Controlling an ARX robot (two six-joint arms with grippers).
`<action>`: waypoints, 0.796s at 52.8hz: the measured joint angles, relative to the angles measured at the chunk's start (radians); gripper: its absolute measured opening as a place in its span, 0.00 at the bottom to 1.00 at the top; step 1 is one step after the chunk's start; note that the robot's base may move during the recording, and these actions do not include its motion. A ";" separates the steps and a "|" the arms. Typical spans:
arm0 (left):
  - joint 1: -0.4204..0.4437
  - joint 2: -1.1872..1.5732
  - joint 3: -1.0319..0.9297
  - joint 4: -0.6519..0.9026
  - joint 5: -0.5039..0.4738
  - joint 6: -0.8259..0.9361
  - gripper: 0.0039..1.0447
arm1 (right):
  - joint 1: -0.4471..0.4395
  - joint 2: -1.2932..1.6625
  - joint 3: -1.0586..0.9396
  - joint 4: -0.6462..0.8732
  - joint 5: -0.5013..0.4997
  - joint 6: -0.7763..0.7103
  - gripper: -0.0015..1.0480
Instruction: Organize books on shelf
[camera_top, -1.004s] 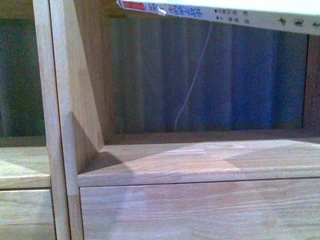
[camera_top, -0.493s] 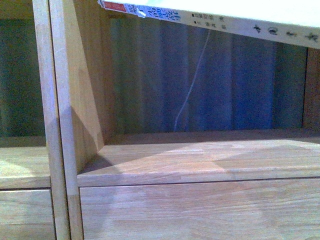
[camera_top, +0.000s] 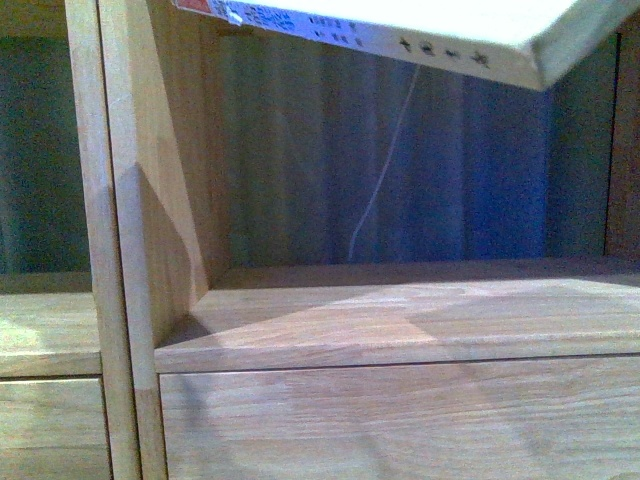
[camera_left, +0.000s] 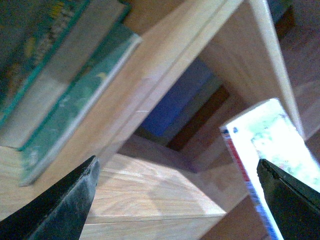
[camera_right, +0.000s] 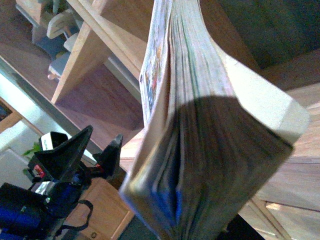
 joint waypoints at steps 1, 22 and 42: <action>-0.008 0.003 0.003 0.007 -0.002 -0.008 0.93 | 0.002 0.004 0.003 0.006 0.000 0.005 0.07; -0.233 0.130 0.064 0.121 -0.131 -0.118 0.93 | 0.060 0.058 0.055 0.048 0.031 0.045 0.07; -0.353 0.220 0.143 0.181 -0.212 -0.139 0.93 | 0.171 0.010 0.061 0.024 0.052 0.056 0.07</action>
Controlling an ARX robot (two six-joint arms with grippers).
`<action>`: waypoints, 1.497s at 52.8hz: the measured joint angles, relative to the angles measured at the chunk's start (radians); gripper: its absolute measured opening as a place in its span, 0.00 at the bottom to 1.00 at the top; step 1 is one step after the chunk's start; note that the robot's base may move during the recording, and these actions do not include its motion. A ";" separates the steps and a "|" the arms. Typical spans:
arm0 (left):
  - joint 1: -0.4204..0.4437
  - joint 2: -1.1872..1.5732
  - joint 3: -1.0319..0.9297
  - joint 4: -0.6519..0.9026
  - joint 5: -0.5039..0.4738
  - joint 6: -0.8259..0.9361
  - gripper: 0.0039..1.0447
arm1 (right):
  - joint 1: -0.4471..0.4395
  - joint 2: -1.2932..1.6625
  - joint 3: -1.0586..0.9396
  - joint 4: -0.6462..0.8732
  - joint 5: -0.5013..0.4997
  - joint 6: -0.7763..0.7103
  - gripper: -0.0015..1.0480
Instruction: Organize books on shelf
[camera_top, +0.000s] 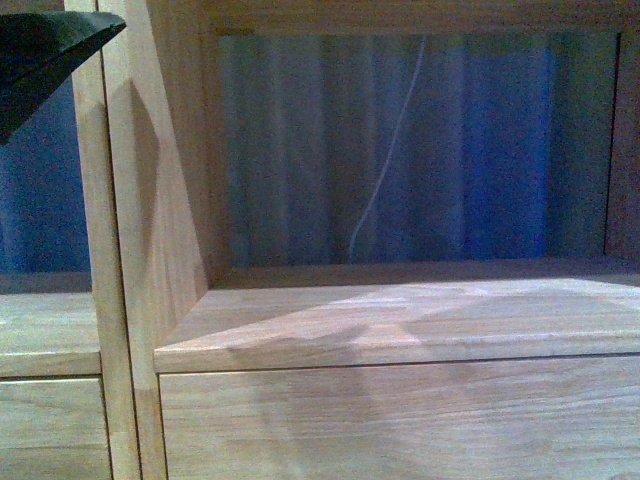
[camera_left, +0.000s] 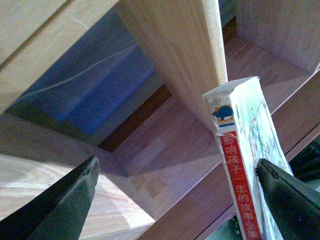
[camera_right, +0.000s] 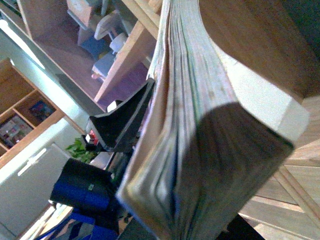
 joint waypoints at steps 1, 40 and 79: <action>-0.003 0.002 0.002 0.001 -0.002 0.000 0.93 | 0.004 -0.002 -0.001 -0.001 0.002 0.000 0.07; -0.094 0.010 0.035 -0.062 -0.087 0.079 0.26 | 0.029 -0.026 -0.039 -0.037 0.018 0.025 0.07; -0.068 -0.018 0.055 -0.151 -0.112 0.122 0.06 | -0.084 -0.010 -0.043 -0.003 0.151 -0.127 0.46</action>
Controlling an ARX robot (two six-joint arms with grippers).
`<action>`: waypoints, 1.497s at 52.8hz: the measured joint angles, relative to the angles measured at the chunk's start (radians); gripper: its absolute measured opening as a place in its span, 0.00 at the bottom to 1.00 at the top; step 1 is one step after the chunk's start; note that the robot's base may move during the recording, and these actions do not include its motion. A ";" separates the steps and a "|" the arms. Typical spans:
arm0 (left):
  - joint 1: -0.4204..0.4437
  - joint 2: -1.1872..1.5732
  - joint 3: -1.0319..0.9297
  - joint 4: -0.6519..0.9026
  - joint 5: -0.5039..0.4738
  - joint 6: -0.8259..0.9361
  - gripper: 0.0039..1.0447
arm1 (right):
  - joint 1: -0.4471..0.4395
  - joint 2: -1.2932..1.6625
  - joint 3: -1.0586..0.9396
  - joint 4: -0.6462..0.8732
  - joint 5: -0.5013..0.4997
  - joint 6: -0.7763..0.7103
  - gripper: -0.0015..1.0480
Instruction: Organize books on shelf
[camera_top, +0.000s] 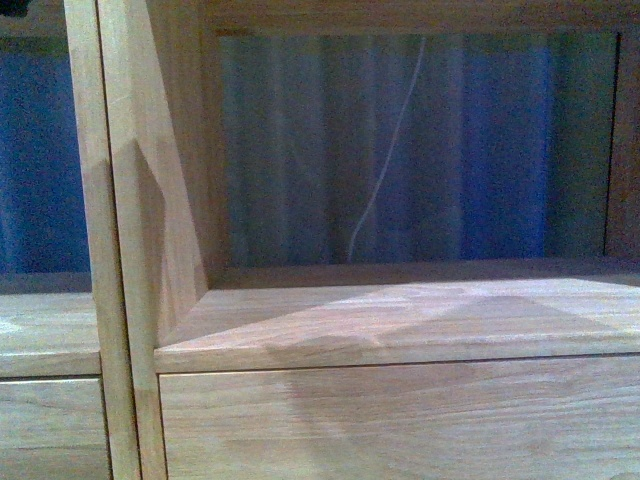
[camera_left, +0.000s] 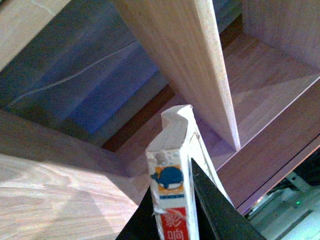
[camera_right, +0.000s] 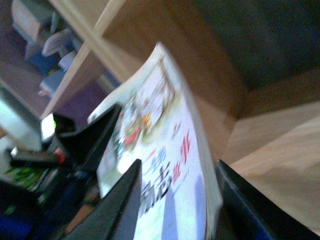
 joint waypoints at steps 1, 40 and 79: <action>0.005 -0.002 0.001 -0.010 0.000 0.010 0.06 | -0.026 0.002 0.000 0.017 0.027 -0.042 0.51; 0.245 -0.259 0.043 -0.300 -0.216 0.913 0.06 | -0.517 -0.021 -0.247 0.280 -0.060 -0.423 0.93; 0.745 0.081 -0.055 0.326 0.074 1.017 0.06 | -0.565 -0.299 -0.576 0.054 -0.011 -0.631 0.03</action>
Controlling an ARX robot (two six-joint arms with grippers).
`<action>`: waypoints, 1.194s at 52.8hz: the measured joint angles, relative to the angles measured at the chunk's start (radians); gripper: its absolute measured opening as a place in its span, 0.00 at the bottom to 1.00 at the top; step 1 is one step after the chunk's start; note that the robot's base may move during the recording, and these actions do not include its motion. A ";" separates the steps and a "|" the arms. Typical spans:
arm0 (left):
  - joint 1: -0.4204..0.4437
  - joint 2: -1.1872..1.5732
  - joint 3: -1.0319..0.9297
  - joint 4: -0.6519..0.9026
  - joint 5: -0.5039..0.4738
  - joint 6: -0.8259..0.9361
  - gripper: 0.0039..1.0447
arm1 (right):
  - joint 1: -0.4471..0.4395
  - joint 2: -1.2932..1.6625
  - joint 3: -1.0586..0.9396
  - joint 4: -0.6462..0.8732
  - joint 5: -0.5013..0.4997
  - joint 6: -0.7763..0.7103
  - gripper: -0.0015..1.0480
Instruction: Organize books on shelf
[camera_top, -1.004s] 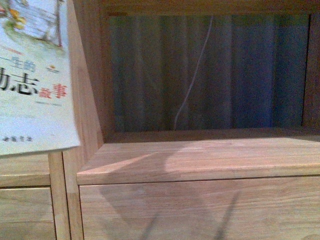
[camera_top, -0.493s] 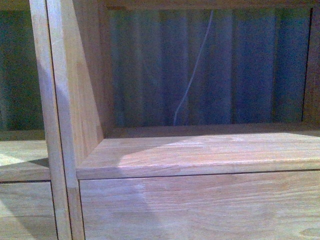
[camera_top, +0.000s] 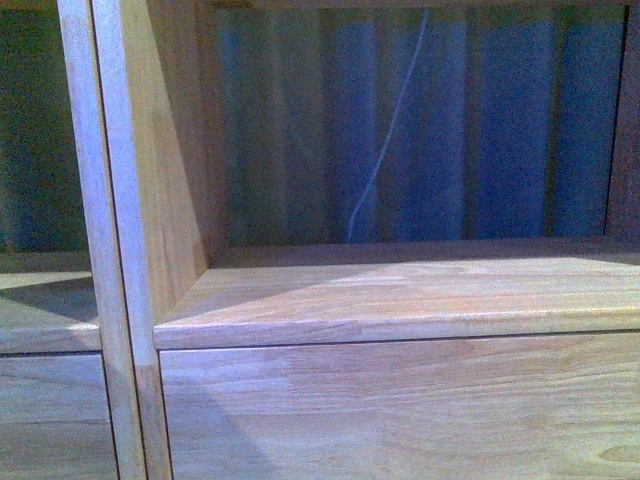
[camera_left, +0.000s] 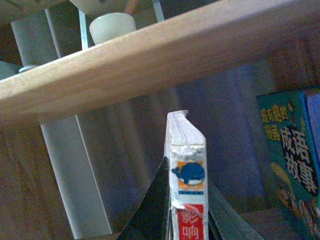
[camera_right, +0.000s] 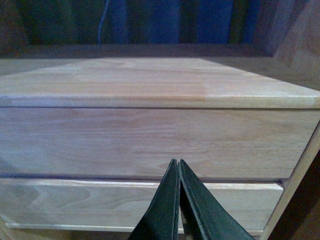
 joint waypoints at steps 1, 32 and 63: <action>0.000 0.010 0.002 0.008 0.001 0.000 0.06 | 0.000 -0.004 -0.004 0.000 0.000 0.000 0.03; -0.158 0.471 0.332 0.153 -0.060 -0.133 0.06 | 0.000 -0.184 -0.135 -0.042 0.000 0.000 0.03; -0.304 0.640 0.517 -0.019 -0.121 -0.076 0.06 | 0.000 -0.424 -0.183 -0.242 0.001 0.000 0.03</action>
